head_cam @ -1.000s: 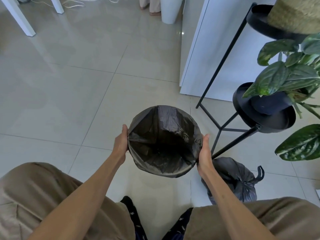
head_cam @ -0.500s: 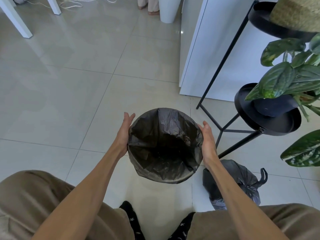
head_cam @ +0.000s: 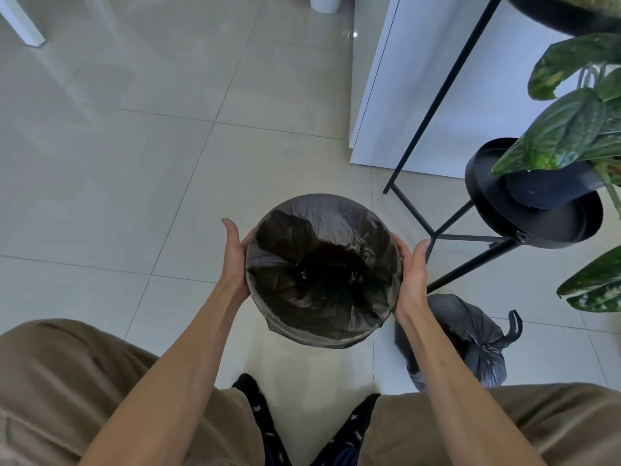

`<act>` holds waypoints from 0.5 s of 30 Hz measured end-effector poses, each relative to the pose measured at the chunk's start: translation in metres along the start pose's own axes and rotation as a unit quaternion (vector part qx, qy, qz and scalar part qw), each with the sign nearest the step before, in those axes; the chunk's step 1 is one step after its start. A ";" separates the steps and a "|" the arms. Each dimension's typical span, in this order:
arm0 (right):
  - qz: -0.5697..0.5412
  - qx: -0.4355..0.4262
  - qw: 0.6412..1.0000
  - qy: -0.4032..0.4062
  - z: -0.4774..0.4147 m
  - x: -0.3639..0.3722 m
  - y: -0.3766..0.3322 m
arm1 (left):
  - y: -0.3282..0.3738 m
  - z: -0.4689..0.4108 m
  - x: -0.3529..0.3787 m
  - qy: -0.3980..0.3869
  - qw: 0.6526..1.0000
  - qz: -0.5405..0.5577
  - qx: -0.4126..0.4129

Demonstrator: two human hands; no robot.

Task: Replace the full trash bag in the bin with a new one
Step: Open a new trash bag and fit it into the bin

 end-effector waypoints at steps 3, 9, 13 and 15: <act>-0.017 0.025 1.000 0.000 -0.001 -0.002 0.004 | -0.001 -0.001 0.003 -0.016 1.000 -0.004 -0.006; 0.098 -0.002 0.995 0.035 0.004 -0.003 -0.001 | -0.001 0.000 -0.004 0.144 0.981 -0.126 0.034; 0.153 -0.072 0.983 0.066 0.010 -0.003 -0.012 | 0.002 0.016 -0.012 0.276 0.950 -0.112 0.091; 0.122 -0.045 0.990 0.057 0.014 -0.003 -0.009 | -0.008 0.026 -0.012 0.261 0.956 -0.073 0.113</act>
Point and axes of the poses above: each hand's wrist, its own z-axis away from the middle knuckle, its own x-axis out of the palm, y = z × x, the point moved 1 cm from there along -z, towards the middle knuckle, and after that the axes turned 10 degrees about -z, right-handed, at the moved point
